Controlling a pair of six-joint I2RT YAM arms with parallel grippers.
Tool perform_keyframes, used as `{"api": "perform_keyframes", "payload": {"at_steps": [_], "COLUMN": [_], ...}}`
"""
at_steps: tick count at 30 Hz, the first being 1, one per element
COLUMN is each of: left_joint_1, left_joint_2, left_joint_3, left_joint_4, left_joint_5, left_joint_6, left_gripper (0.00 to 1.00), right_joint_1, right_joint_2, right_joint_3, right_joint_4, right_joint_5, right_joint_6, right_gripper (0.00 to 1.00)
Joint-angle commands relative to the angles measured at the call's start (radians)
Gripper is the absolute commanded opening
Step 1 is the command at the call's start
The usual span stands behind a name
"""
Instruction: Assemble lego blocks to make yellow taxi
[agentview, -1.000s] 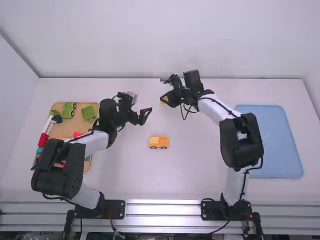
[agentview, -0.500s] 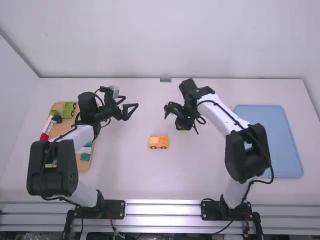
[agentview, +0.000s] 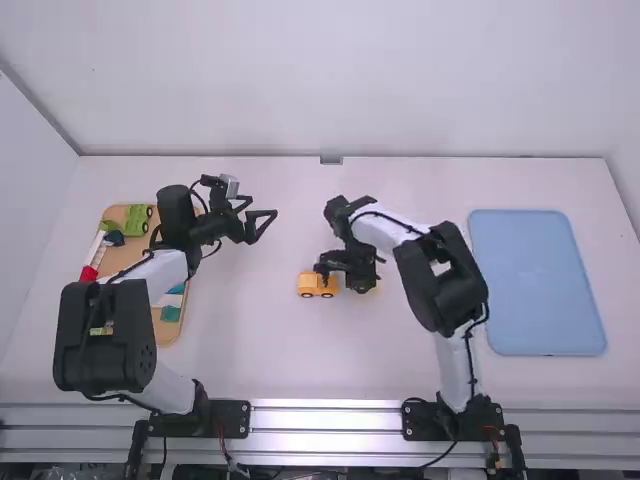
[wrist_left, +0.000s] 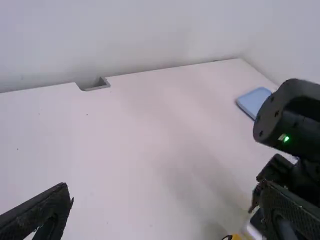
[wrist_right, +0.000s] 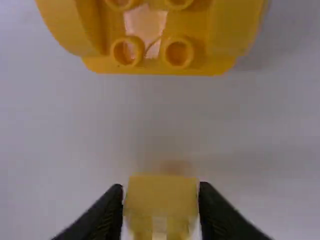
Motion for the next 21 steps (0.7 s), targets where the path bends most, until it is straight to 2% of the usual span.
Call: {"api": "perform_keyframes", "payload": {"at_steps": [1,6,10,13,14,16,19,21], "left_joint_1": [0.005,0.008,0.006,0.003,0.003,0.003,0.003,0.003], "left_joint_2": [-0.010,-0.010,-0.010,-0.010,-0.010,-0.010,-0.010,-0.010], "left_joint_3": [0.018,0.019,0.018,0.018,0.018,0.017,0.017,0.017], "left_joint_4": [0.000,0.001,-0.002,-0.003,-0.004,-0.033,-0.084,-0.100], "left_joint_5": [0.025,0.023,-0.040,-0.150,-0.154,-0.196,-0.184,-0.126], "left_joint_6": [0.014,0.014,0.013,0.005,0.005,0.007,0.019,0.109], "left_gripper": [0.99,0.99,0.99,0.99,0.99,0.99,0.99,0.99], "right_joint_1": [0.011,0.010,-0.014,-0.080,-0.085,-0.151,-0.244,-0.293], "right_joint_2": [0.011,0.006,-0.068,-0.210,-0.218,-0.291,-0.364,-0.385], "right_joint_3": [-0.003,0.005,0.032,0.030,0.030,0.023,-0.036,-0.094], "right_joint_4": [-0.005,-0.004,-0.014,0.043,0.048,0.088,0.135,0.185], "right_joint_5": [0.013,0.011,-0.062,-0.229,-0.241,-0.380,-0.580,-0.683], "right_joint_6": [-0.014,-0.015,-0.014,0.025,0.032,0.061,0.018,0.003], "right_gripper": [0.99,0.99,0.99,0.98,0.98,0.98,0.98,0.99]}}
